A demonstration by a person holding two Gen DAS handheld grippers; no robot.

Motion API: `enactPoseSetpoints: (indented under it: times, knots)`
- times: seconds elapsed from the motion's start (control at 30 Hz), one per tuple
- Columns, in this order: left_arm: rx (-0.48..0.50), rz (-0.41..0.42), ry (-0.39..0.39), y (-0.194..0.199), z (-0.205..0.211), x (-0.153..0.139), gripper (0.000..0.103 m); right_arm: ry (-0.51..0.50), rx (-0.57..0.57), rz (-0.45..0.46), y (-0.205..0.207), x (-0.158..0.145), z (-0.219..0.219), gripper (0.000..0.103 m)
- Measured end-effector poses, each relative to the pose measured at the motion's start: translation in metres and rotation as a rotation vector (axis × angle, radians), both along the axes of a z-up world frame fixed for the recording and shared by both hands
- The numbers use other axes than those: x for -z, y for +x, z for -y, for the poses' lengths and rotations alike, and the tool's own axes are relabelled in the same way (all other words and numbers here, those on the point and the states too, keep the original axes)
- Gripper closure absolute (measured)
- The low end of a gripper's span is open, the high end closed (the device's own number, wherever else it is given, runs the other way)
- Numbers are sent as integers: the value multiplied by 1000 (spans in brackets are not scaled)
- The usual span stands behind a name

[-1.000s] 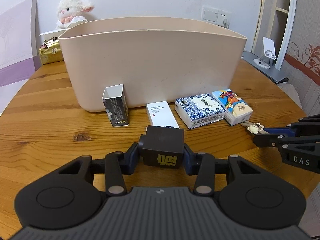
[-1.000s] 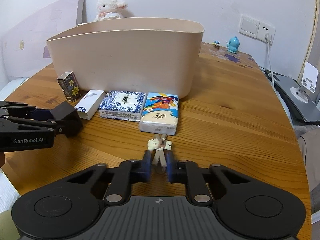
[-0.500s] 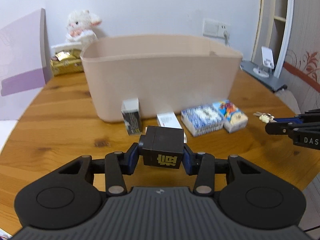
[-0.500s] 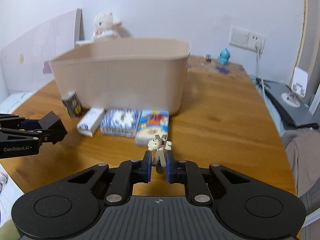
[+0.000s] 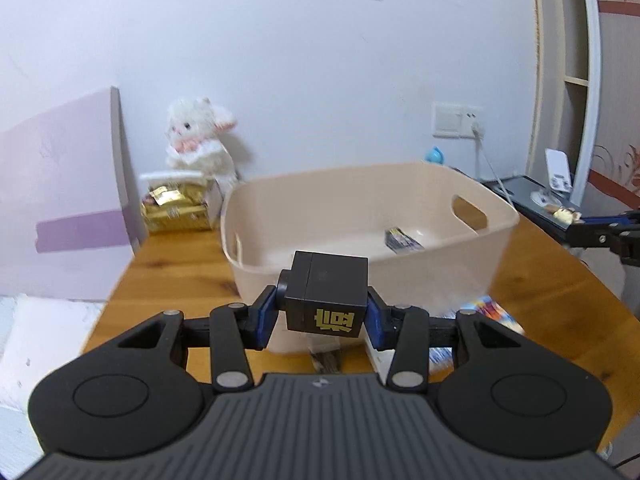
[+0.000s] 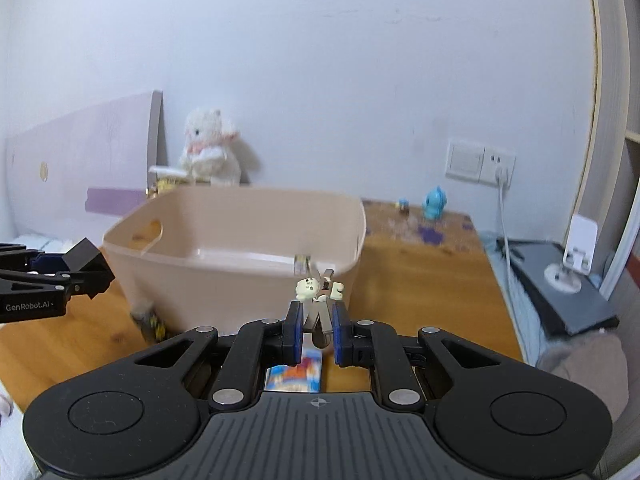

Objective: Organize objects

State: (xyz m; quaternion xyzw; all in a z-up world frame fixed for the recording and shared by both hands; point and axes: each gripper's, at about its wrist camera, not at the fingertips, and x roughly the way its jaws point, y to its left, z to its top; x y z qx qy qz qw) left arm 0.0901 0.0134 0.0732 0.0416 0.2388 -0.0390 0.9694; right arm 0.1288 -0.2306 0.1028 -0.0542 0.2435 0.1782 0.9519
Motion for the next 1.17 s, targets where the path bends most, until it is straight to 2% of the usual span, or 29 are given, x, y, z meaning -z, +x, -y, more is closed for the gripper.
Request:
enactPoseSetpoints:
  times: [0.23, 0.47, 0.63, 0.8, 0.87, 1.07, 1.17]
  knots:
    - [-31, -2, 8, 36, -4, -11, 56, 12, -4, 31, 28, -20, -10, 89]
    - [-54, -50, 32, 82, 0, -9, 56, 0, 7, 18, 65, -24, -25, 89]
    - [-66, -93, 29, 113, 6, -4, 56, -39, 13, -41, 96, -10, -41, 89]
    - [-69, -186, 35, 141, 13, 11, 56, -76, 9, -119, 121, 13, -57, 89]
    - [-63, -224, 18, 148, 13, 19, 56, -92, 6, -143, 126, 21, -61, 89]
    - [-69, -341, 38, 166, 15, 38, 56, -116, 8, -208, 138, 39, -66, 89]
    - [-69, -360, 17, 168, 13, 41, 56, -126, 12, -212, 140, 44, -66, 89]
